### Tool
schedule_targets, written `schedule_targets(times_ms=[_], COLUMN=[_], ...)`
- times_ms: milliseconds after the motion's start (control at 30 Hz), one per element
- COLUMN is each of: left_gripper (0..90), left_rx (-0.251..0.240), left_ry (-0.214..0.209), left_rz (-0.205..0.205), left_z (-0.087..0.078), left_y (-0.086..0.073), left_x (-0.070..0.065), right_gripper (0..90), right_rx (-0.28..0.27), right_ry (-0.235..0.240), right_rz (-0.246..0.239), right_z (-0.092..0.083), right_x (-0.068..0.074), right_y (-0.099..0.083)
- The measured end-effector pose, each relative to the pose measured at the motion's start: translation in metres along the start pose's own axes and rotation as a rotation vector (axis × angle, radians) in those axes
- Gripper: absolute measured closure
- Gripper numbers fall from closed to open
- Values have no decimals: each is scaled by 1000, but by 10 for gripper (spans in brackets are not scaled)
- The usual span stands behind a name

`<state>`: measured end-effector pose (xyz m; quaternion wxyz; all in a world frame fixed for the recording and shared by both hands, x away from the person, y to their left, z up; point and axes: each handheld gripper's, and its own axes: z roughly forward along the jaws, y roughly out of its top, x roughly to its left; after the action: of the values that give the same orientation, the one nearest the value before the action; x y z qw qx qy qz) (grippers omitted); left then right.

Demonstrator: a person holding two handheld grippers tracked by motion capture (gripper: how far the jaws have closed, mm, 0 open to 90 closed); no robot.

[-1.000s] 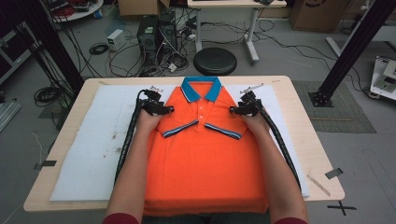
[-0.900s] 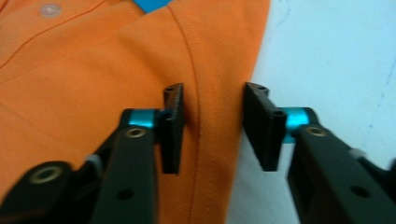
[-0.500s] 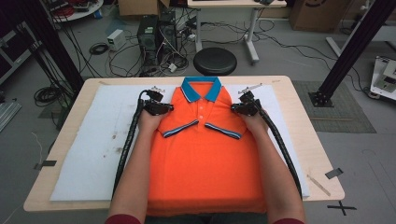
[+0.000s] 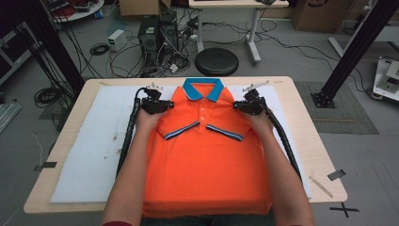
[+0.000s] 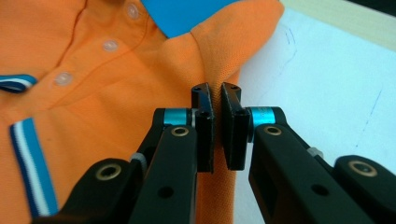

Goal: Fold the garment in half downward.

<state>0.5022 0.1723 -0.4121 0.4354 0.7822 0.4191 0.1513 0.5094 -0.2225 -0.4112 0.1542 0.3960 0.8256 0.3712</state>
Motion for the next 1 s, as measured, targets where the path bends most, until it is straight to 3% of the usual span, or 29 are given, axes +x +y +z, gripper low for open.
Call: schedule_targets(times_ms=[300, 567, 1000], left_gripper=[818, 819, 818], left_rx=[-33, -94, -127], left_ry=[-26, -55, -77], left_rz=[32, 35, 79], left_z=[-20, -38, -60], left_y=[6, 3, 0], left_x=[-12, -20, -32], right_gripper=[858, 858, 857], right_rx=[-47, -85, -125], right_ry=[17, 39, 55], right_rz=[-19, -21, -61], right_z=[-19, -39, -63], right_x=[8, 11, 24], right_y=[0, -2, -5])
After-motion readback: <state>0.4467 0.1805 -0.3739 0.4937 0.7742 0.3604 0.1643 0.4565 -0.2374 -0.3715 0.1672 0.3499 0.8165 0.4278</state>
